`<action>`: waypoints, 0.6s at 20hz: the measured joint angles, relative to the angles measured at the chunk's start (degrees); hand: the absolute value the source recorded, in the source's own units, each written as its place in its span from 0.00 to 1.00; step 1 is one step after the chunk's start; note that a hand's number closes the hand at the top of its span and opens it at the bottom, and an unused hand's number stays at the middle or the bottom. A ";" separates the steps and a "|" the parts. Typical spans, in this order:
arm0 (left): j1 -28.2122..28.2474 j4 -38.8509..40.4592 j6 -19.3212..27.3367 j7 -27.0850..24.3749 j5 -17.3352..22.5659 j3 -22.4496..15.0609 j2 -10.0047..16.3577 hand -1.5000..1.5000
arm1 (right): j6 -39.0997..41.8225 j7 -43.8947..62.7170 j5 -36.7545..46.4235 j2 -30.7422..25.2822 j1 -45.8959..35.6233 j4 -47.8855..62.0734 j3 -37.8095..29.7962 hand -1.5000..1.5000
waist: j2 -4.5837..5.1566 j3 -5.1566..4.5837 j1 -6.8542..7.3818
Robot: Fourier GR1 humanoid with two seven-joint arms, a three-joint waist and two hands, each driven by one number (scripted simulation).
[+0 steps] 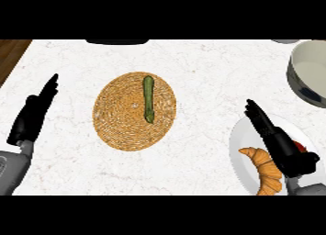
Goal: Pick the tomato from the plate and place it in the bowl
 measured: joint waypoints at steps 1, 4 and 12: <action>0.27 -0.68 0.17 -0.25 -0.02 0.51 0.10 0.50 | 2.28 -1.53 -1.05 -0.46 -0.60 0.84 -0.79 1.00 | 0.16 -0.10 -0.30; -0.26 -2.69 1.67 -1.70 -0.08 1.50 -0.51 0.50 | 13.56 -6.76 -7.11 -4.85 -2.35 1.37 -4.00 1.00 | 0.41 -0.19 -0.61; -1.67 -7.65 4.62 -3.60 0.90 2.05 -4.30 0.50 | 27.29 -24.12 -14.31 -13.55 -5.52 12.98 -18.97 0.00 | 1.06 -0.01 -0.93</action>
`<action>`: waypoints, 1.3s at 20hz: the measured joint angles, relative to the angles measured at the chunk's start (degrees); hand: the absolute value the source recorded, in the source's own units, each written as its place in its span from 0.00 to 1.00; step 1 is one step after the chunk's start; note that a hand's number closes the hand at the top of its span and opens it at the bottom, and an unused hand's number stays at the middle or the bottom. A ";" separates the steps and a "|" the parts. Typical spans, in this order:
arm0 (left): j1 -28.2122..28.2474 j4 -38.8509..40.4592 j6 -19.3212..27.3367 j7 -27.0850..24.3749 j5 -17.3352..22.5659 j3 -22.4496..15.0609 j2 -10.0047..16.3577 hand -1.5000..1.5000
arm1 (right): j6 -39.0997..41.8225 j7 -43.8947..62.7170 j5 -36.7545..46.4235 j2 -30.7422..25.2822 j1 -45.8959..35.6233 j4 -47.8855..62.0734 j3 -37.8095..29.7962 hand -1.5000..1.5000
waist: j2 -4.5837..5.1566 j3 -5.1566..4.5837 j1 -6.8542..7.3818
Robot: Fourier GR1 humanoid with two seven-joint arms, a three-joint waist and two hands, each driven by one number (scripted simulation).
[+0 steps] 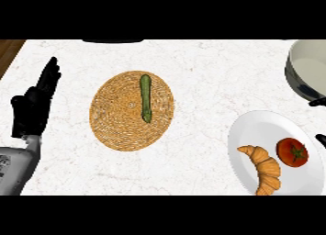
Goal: Pick the tomato from the plate and place it in the bowl
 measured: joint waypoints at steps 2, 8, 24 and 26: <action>0.34 -1.23 0.81 0.02 -0.37 -0.50 -0.84 0.50 | 3.04 -3.72 0.52 -2.49 0.04 2.45 -1.79 0.00 | 0.08 0.06 0.26; 0.76 -2.57 1.34 0.25 -0.76 -0.61 -1.32 0.50 | 2.52 -10.80 8.98 -11.72 0.46 4.82 -3.50 0.00 | 0.16 -0.02 0.29; 2.38 -5.91 2.07 2.26 -3.02 -0.89 -2.49 0.50 | -9.17 -19.32 37.32 -23.41 -0.76 0.31 10.45 0.00 | -0.17 -0.46 -0.05; 2.63 -6.25 2.03 2.72 -3.10 -0.38 -2.48 0.50 | -9.47 -18.98 38.98 -23.64 -0.35 -1.80 12.26 0.00 | -0.25 -0.50 -0.39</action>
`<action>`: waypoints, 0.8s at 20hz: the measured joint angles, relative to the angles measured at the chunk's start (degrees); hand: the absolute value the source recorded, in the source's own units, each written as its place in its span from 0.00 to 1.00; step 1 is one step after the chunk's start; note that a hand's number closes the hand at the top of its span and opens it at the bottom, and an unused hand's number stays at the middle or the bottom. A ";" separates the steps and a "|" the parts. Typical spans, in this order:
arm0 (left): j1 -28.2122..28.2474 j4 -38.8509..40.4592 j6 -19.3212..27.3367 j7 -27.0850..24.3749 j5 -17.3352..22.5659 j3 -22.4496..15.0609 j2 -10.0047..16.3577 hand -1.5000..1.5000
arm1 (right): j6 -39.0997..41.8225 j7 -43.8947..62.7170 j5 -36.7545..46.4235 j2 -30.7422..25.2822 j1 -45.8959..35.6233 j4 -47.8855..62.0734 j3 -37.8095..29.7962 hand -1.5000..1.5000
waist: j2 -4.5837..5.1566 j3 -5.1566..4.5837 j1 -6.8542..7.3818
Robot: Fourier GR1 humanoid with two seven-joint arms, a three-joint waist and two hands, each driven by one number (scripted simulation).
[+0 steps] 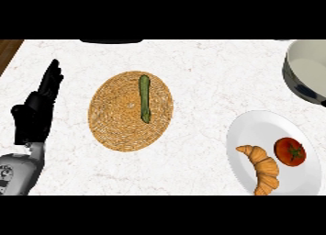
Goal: Pick the tomato from the plate and place it in the bowl
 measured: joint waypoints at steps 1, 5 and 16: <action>-0.09 0.29 -0.10 -0.18 -0.14 0.05 -0.24 0.50 | -0.29 0.16 1.17 0.27 -0.19 -0.66 1.00 0.00 | 0.00 -0.01 -0.09; 1.72 -1.40 -0.79 -0.19 -0.56 0.67 -0.27 0.50 | -1.50 1.50 6.11 1.90 -0.52 -2.17 4.23 0.00 | -0.05 -0.04 -0.19; 0.45 -1.64 -2.58 1.58 -2.64 2.81 -2.01 0.50 | -3.02 7.31 21.35 9.59 -2.97 1.83 8.28 0.00 | -0.03 -0.04 -0.47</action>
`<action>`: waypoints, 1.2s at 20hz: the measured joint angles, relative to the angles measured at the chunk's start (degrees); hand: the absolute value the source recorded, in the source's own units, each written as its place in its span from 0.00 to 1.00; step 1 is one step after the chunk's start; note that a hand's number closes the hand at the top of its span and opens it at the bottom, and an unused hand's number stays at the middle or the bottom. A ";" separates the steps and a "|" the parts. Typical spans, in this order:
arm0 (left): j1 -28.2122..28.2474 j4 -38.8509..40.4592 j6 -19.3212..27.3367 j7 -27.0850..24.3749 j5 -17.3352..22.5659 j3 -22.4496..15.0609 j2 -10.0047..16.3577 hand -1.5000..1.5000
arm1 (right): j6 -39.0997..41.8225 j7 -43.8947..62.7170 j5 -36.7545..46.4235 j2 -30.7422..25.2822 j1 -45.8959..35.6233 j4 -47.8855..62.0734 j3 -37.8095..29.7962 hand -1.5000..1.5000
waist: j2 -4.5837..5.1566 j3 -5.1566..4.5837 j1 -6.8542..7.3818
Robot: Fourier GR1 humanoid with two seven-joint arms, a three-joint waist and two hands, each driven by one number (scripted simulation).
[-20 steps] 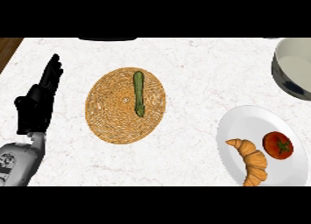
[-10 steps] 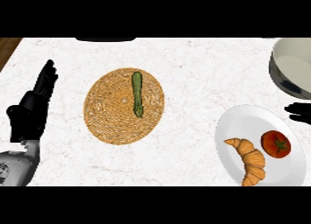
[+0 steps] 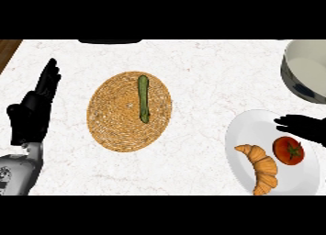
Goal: Pick the tomato from the plate and place it in the bowl
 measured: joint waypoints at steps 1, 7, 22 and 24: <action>0.22 -0.14 0.01 -0.10 -0.46 0.29 -0.37 0.50 | 0.13 0.04 0.96 0.64 0.27 0.12 -0.36 0.00 | -0.01 0.01 -0.05; 0.31 0.34 -1.64 -0.34 -1.97 1.71 -2.24 0.50 | 1.71 1.03 6.21 5.56 -0.74 1.52 -1.96 0.00 | -0.04 0.00 -0.18; -0.51 0.21 -4.29 0.46 -4.96 4.43 -4.95 0.50 | -5.45 -6.54 18.78 14.49 -6.25 13.54 -4.03 1.00 | -0.09 -0.22 -0.16; -1.04 0.31 -4.48 0.79 -5.37 4.70 -5.33 0.50 | -6.54 -7.56 19.82 15.37 -6.49 14.59 -4.55 1.00 | -0.19 -0.39 -0.14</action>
